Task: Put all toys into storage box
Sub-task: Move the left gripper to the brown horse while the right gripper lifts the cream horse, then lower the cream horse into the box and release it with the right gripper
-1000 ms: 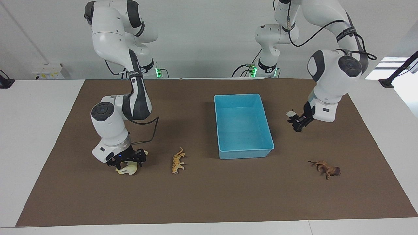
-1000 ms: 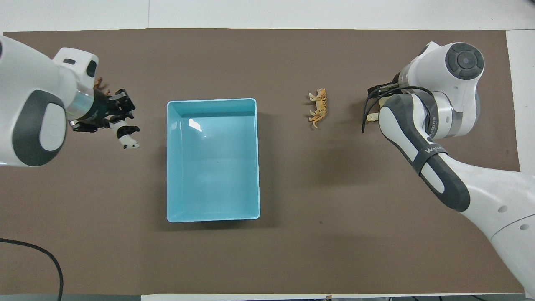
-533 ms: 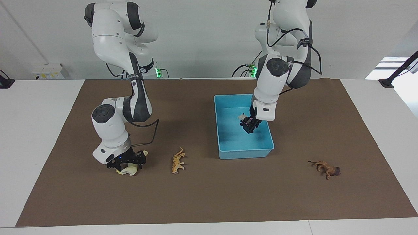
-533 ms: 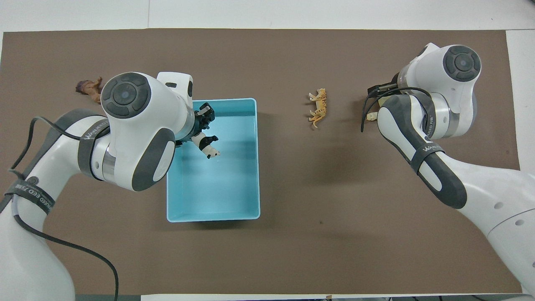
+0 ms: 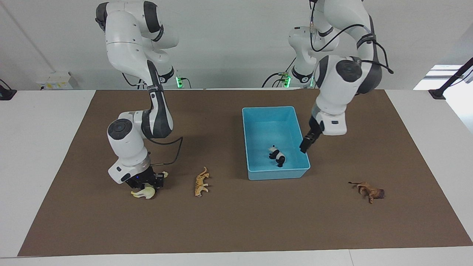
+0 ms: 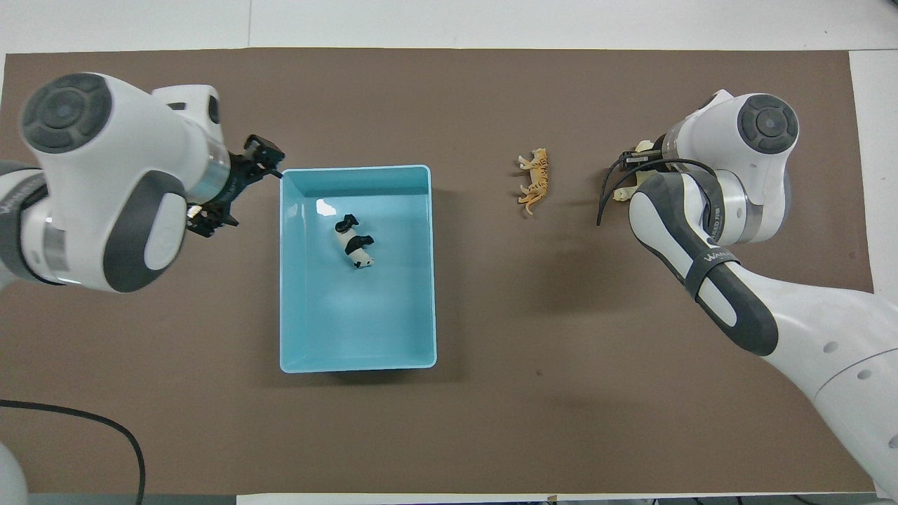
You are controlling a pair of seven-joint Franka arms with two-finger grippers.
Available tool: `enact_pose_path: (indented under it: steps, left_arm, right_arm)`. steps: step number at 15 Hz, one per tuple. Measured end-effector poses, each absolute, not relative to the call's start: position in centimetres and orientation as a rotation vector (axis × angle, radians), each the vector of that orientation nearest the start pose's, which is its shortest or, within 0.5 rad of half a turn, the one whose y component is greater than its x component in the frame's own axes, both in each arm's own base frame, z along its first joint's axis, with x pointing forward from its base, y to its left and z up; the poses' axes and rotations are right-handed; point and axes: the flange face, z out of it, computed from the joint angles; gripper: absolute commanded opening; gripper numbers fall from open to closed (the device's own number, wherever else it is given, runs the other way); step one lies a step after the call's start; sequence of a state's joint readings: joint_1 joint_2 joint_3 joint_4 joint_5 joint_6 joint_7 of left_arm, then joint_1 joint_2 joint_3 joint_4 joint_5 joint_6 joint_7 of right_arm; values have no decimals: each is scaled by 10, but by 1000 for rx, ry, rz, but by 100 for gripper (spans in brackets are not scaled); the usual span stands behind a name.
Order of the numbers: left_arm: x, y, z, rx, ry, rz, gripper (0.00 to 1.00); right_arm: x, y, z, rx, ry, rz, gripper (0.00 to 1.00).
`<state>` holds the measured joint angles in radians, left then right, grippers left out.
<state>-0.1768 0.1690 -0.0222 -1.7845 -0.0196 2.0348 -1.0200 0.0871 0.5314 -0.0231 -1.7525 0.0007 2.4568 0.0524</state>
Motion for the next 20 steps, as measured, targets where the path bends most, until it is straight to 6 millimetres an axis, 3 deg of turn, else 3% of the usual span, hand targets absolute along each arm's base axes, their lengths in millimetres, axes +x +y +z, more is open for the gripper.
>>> enact_pose_path:
  steps: [3,4,6,9,11,13,15,16,18,19,20]
  left_arm:
    - [625,4,465,-2819,-1560,-184,100]
    - [628,35,459,-2784,-1622,-201,100]
    - [635,69,437,-2750,-1697,-267,100]
    - [648,91,392,-2752,-1697,-309,100]
    - [663,92,360,-2758,-1694,-310,100]
    - [673,92,333,-2740,-1749,-305,100]
    - [679,93,317,-2662,-1908,-277,100]
    - [683,95,315,-2611,-2004,-274,100]
    - [693,98,317,-2512,-2176,-297,100]
    - [696,98,320,-2482,-2229,-322,100]
    - [698,99,320,-2460,-2266,-335,100]
  right_arm:
    - [680,52,289,-3129,-26,-240,0]
    - [683,64,300,-3128,-22,-202,0]
    - [688,111,345,-3128,3,-119,0]
    - [668,220,434,-3128,60,-61,0]
    - [640,299,466,-3114,98,-85,0]
    - [596,386,473,-3091,84,-115,0]
    - [549,461,467,-3066,58,-137,0]
    - [529,490,460,-3052,57,-146,0]
    - [507,522,429,-3027,42,-168,4]
    - [503,528,406,-3011,50,-185,99]
    - [501,528,384,-3002,79,-191,100]
